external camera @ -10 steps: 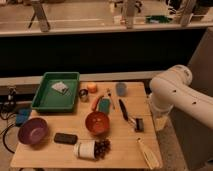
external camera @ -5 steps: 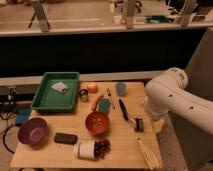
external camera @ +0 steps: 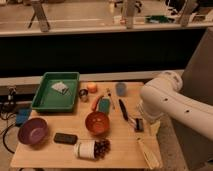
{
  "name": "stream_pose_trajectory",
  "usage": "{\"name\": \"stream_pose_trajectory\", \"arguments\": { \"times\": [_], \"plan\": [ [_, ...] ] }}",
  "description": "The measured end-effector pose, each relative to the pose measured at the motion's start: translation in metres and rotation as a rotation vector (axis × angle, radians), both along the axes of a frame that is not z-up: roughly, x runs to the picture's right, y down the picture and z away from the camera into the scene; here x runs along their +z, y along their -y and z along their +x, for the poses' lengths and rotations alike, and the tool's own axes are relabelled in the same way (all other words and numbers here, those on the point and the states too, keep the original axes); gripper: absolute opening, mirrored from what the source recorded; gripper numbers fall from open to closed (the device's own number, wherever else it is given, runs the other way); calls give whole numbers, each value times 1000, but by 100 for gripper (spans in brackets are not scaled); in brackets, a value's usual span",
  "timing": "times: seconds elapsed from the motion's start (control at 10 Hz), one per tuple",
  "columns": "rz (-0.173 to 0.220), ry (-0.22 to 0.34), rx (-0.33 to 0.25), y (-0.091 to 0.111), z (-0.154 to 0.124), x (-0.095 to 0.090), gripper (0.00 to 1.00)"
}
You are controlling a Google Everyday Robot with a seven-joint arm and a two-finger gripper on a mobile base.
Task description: Place grapes in tray
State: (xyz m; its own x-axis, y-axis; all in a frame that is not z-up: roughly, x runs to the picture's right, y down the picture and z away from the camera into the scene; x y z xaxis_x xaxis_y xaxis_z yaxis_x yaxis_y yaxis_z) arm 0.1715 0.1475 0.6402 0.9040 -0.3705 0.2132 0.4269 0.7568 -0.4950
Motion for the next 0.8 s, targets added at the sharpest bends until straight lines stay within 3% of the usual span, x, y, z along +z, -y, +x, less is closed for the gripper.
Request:
{"name": "stream_pose_trajectory", "arguments": {
  "times": [0.2,0.5,0.8],
  "plan": [
    [-8,38,-37,-6,-26,0,80],
    [-29,65,-71,-18,-36,2,80],
    [-55,112,-105,-30,-71,6,80]
  ]
}}
